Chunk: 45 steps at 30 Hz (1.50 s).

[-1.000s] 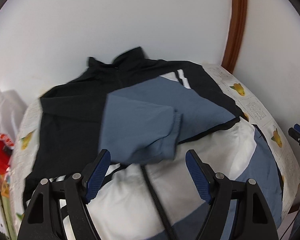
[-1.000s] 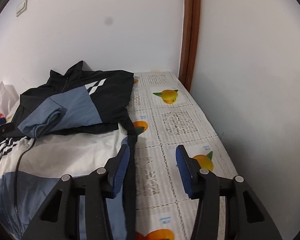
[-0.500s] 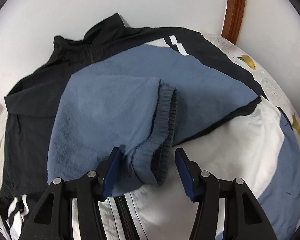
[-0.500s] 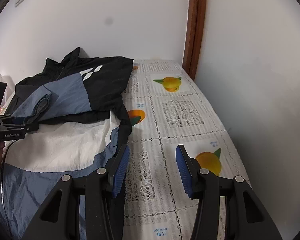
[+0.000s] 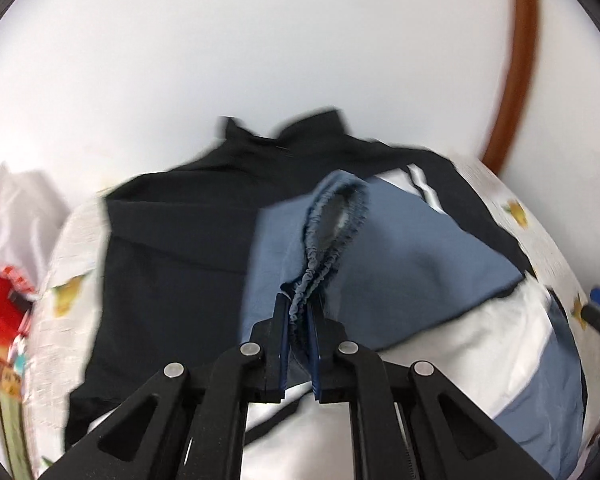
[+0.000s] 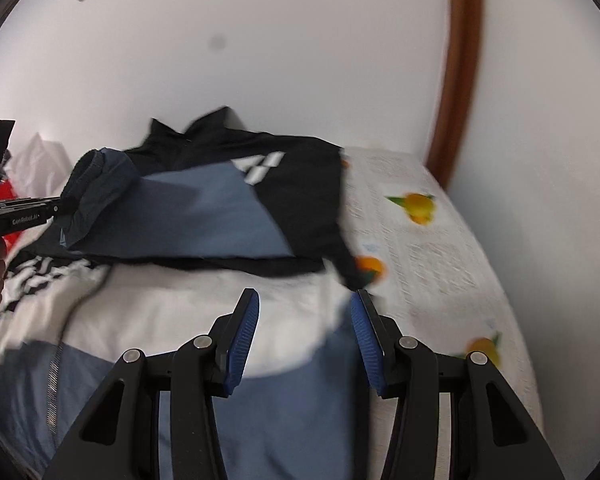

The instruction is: Fold large clothes

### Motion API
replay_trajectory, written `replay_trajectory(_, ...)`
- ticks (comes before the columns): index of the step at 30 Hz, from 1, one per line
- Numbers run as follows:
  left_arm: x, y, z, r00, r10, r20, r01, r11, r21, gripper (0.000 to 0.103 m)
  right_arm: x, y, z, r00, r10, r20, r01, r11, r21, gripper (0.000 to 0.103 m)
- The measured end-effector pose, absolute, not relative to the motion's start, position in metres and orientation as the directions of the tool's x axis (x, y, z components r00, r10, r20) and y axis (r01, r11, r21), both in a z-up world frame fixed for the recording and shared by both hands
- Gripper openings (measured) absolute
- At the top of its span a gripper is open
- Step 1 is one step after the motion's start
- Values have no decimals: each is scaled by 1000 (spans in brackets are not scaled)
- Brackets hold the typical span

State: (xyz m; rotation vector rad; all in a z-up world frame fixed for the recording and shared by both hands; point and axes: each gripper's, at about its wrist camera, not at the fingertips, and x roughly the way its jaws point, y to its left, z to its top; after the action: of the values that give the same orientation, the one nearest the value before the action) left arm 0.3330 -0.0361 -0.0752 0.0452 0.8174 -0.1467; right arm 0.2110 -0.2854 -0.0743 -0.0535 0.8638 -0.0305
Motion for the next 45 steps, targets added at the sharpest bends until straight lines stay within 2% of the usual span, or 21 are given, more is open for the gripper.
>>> replay_trajectory(7,349,53,-84,672,-60,-738,-22,995,-100,8,251,-255,-81,645,-8,-764,-39,998,-43,48)
replay_trajectory(13,363,98,-126,591,-44,-806,-132,980,-151,9,280,-259,-105,619,-22,-785,-13,999,-39,48)
replay_trajectory(17,366,110,-149,543,-46,-839,-174,971,-166,16,293,-272,-123,590,-50,-806,24,999,-45,50)
replay_trajectory(21,363,109,-148,550,-24,-835,-178,973,-145,19,301,-290,-142,560,-101,-822,97,994,-56,58)
replay_trajectory(25,355,107,-145,556,30,-830,-189,978,-91,19,302,-302,-156,483,-151,-863,159,984,-82,58)
replay_trajectory(35,300,116,-119,600,49,-798,-167,984,-64,19,235,-313,-104,580,-146,-802,188,981,-43,58)
replay_trajectory(39,271,118,-113,605,27,-796,-147,986,-77,19,206,-323,-99,554,-117,-824,195,981,-8,60)
replay_trajectory(40,264,119,-113,605,21,-796,-142,986,-82,22,198,-326,-102,547,-113,-830,194,981,-6,60)
replay_trajectory(41,254,120,-114,603,17,-797,-140,987,-85,32,189,-327,-105,539,-115,-834,188,982,-14,63)
replay_trajectory(42,247,121,-115,602,14,-798,-137,987,-86,47,183,-327,-108,532,-120,-838,181,983,-26,67)
replay_trajectory(43,239,122,-117,601,12,-799,-134,987,-86,54,174,-326,-113,522,-127,-843,170,985,-43,69)
replay_trajectory(44,230,124,-119,602,8,-799,-130,988,-88,59,166,-326,-117,514,-127,-848,152,987,-55,70)
replay_trajectory(45,221,126,-121,600,4,-800,-126,988,-90,59,157,-324,-122,506,-120,-854,128,990,-63,71)
